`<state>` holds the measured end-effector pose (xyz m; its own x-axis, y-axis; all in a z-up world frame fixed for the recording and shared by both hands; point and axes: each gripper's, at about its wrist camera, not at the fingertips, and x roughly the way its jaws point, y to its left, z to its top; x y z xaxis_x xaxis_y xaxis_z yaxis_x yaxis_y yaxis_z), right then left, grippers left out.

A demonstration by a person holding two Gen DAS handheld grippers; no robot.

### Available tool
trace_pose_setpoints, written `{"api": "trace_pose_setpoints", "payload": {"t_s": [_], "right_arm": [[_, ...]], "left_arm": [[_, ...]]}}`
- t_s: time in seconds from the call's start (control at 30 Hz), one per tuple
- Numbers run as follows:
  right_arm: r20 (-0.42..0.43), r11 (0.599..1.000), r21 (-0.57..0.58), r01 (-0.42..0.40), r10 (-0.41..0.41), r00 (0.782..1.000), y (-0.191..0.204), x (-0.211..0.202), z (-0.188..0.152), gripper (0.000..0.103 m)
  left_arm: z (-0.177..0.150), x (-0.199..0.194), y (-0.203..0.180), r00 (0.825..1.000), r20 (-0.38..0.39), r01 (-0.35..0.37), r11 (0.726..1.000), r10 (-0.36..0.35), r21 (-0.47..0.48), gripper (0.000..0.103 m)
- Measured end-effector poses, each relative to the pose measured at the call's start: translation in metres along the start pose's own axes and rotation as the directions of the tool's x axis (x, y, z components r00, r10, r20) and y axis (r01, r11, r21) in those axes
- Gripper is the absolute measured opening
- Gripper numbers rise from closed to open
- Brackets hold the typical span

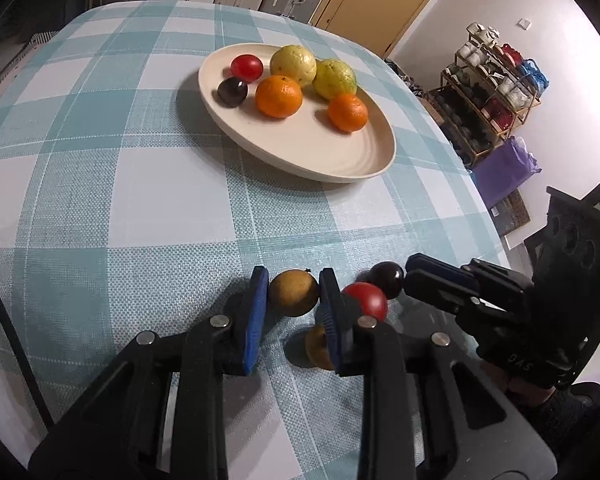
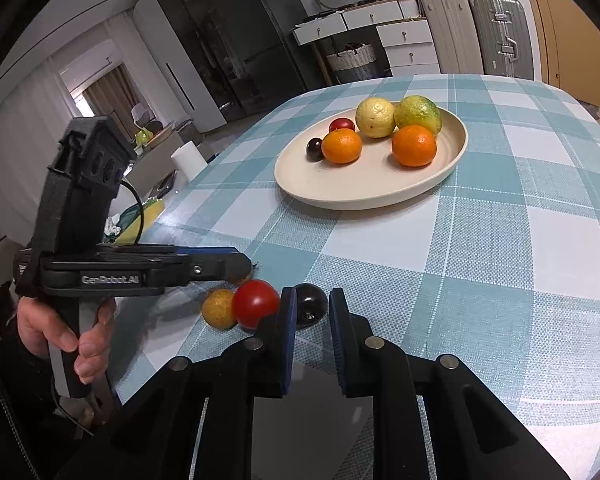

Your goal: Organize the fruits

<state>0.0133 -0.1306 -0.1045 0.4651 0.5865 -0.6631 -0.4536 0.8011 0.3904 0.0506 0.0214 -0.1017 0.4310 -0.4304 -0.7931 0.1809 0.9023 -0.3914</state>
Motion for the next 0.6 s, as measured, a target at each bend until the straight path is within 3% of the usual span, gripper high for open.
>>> {"api": "trace_pose_setpoints", "payload": {"t_s": [0.6], "right_arm": [[-0.037, 1.0, 0.001, -0.002, 0.002, 0.999, 0.002, 0.017, 0.01, 0.03]], "left_arm": [[-0.002, -0.02, 0.014, 0.999, 0.034, 0.023, 0.999, -0.022, -0.036, 0.023]]}}
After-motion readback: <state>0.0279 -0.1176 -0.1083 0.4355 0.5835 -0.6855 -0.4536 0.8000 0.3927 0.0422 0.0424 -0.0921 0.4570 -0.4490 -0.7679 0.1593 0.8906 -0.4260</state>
